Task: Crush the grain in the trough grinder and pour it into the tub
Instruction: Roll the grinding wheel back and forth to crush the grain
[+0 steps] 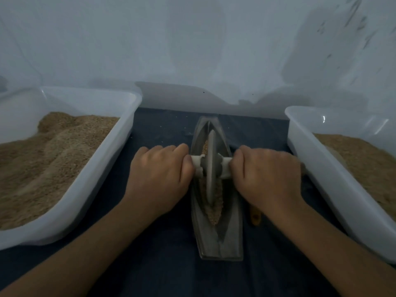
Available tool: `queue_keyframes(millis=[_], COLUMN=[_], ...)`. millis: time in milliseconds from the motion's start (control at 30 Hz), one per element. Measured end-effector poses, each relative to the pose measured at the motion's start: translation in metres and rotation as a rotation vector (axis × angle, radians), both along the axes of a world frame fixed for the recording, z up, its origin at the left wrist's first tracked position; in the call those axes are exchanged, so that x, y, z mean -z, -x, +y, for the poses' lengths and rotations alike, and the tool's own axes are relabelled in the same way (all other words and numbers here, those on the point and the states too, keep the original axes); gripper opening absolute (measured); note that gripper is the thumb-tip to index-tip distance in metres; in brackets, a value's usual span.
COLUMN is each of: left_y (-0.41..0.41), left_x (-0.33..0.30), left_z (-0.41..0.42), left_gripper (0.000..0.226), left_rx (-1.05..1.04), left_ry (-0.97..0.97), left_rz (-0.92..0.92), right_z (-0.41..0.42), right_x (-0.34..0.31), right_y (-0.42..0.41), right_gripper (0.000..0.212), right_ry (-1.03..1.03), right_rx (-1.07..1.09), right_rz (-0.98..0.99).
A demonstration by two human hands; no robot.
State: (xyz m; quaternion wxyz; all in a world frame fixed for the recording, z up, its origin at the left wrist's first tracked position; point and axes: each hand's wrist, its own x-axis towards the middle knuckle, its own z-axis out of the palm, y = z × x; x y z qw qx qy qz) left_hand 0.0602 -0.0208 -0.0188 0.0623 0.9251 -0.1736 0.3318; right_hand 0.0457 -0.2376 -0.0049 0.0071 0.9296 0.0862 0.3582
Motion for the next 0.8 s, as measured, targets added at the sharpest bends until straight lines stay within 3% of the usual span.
queue_keyframes(millis=[67, 167, 267, 367, 500, 600, 800], left_y=[-0.015, -0.042, -0.084, -0.102, -0.084, -0.043, 0.007], left_x=[-0.001, -0.011, -0.026, -0.031, -0.028, -0.01, 0.004], left_z=[0.0, -0.01, -0.024, -0.034, -0.027, -0.013, -0.001], left_gripper=[0.034, 0.021, 0.038, 0.053, 0.042, 0.028, 0.031], left_rx=[-0.04, -0.04, -0.159, -0.21, -0.19, -0.059, -0.03], left_ry=[-0.128, -0.284, -0.196, -0.101, -0.14, -0.222, 0.002], left_rz=[-0.018, 0.047, 0.165, 0.21, 0.18, 0.057, -0.001], right_z=[0.0, -0.009, -0.024, -0.031, -0.02, -0.007, 0.002], right_x=[-0.004, -0.01, -0.013, -0.013, -0.016, -0.011, 0.0], right_y=[-0.022, -0.066, -0.104, -0.119, -0.103, -0.065, 0.01], right_gripper=[0.052, 0.055, 0.042, 0.026, 0.043, 0.05, 0.047], right_ry=[-0.029, 0.006, 0.039, -0.018, -0.044, -0.041, -0.04], right_rx=[0.022, 0.066, 0.058, 0.046, 0.081, 0.085, 0.018], right_rz=[0.052, 0.268, 0.567, 0.687, 0.552, 0.243, 0.043])
